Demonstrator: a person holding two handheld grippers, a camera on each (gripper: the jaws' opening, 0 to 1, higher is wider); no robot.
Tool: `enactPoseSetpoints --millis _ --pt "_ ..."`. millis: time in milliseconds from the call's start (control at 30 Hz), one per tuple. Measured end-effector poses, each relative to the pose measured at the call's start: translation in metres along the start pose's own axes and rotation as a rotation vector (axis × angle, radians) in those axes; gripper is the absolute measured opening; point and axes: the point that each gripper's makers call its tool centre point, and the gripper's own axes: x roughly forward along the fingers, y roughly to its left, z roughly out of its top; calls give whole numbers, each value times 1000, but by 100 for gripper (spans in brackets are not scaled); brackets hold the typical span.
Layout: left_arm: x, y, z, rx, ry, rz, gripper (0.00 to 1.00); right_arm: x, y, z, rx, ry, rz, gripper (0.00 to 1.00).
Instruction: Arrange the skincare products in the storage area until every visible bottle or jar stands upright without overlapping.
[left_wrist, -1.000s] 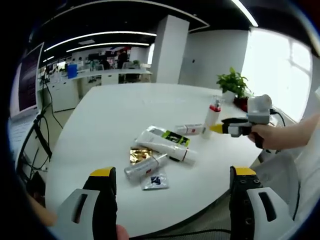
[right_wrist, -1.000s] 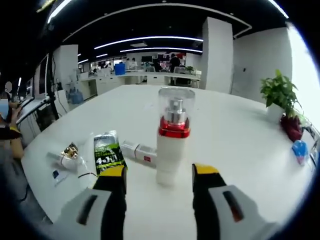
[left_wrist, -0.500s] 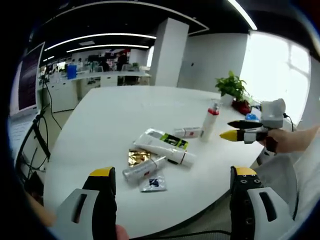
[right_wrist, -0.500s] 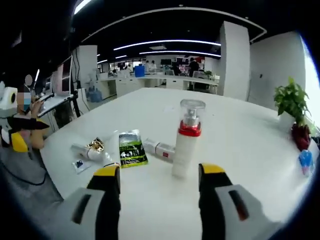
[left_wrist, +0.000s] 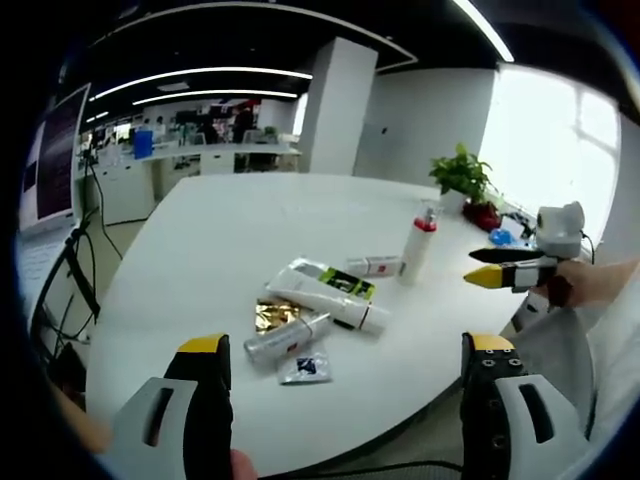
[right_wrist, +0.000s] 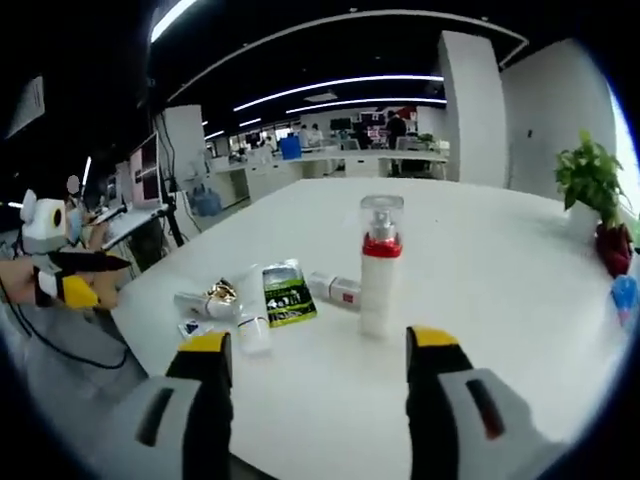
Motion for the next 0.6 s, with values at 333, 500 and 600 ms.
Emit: enactPoseSetpoints --millis 333,500,600 --pt "0 0 0 4 -2 3 95 -9 10 4 8 -16 32 79" --pt "-1 0 1 2 -4 7 96 -13 14 5 0 -16 38 81" --pt "-1 0 0 4 -2 7 96 -17 17 7 4 -21 43 83"
